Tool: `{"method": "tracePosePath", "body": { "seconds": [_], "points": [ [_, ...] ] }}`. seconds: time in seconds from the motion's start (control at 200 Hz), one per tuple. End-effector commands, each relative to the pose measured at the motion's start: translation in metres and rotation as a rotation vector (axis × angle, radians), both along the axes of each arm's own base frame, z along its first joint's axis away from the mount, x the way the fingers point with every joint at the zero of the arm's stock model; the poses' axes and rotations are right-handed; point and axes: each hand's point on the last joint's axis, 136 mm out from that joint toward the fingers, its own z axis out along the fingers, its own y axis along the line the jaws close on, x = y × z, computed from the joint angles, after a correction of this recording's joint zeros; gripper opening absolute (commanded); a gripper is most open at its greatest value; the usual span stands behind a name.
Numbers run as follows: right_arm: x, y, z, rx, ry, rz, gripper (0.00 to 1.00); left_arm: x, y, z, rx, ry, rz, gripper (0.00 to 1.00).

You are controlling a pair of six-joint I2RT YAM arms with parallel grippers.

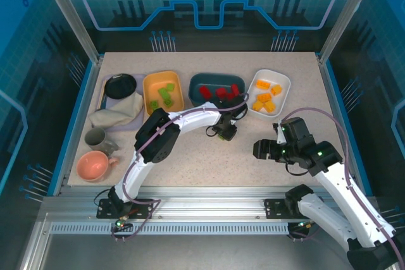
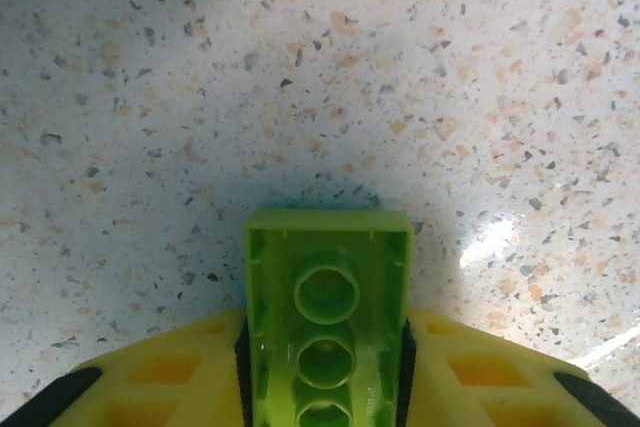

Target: Sort the legos into containers by color

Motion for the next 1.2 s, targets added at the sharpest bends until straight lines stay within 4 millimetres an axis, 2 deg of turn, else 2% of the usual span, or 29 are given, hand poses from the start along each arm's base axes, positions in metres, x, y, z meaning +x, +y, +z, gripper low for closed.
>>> {"method": "tracePosePath", "body": {
  "seconds": [0.0,0.075,0.11,0.185,0.28,0.29,0.325,0.445,0.57,0.715,0.82,0.93,1.045,1.195],
  "points": [
    [0.006,0.004,0.017,0.039,-0.034,0.002,0.82,-0.009,0.016,0.004,0.042,0.008,0.063,0.36],
    [0.009,0.009,0.02,0.051,-0.046,0.03,0.81,-0.001,0.021,0.03,0.003,-0.029,0.124,0.35],
    [0.011,0.012,0.022,0.056,-0.054,0.047,0.81,0.006,0.025,0.048,-0.033,-0.051,0.168,0.35],
    [0.018,0.022,0.028,0.067,-0.082,0.099,0.8,0.017,0.042,0.077,-0.109,-0.071,0.27,0.35],
    [0.027,0.041,0.031,0.059,-0.11,0.189,0.8,0.032,0.077,0.106,-0.208,-0.069,0.42,0.35],
    [0.031,0.045,0.04,0.065,-0.133,0.199,0.8,0.032,0.08,0.108,-0.218,-0.066,0.432,0.35],
    [0.035,0.056,0.046,0.064,-0.159,0.245,0.8,0.04,0.097,0.116,-0.258,-0.061,0.496,0.36],
    [0.051,0.101,0.061,0.073,-0.234,0.377,0.81,0.06,0.149,0.127,-0.397,-0.014,0.7,0.36],
    [0.077,0.145,0.081,0.121,-0.317,0.434,0.81,0.084,0.193,0.117,-0.527,0.06,0.883,0.36],
    [0.119,0.178,0.106,0.194,-0.436,0.372,0.83,0.111,0.222,0.099,-0.597,0.121,1.0,0.36],
    [0.147,0.191,0.124,0.236,-0.55,0.3,0.85,0.13,0.227,0.089,-0.605,0.147,1.019,0.36],
    [0.167,0.2,0.126,0.239,-0.581,0.261,0.86,0.143,0.229,0.077,-0.587,0.167,1.032,0.36],
    [0.178,0.21,0.126,0.228,-0.566,0.269,0.86,0.152,0.23,0.063,-0.566,0.184,1.044,0.36],
    [0.184,0.217,0.123,0.216,-0.544,0.278,0.86,0.153,0.232,0.051,-0.53,0.2,1.056,0.37]
  ]
}}
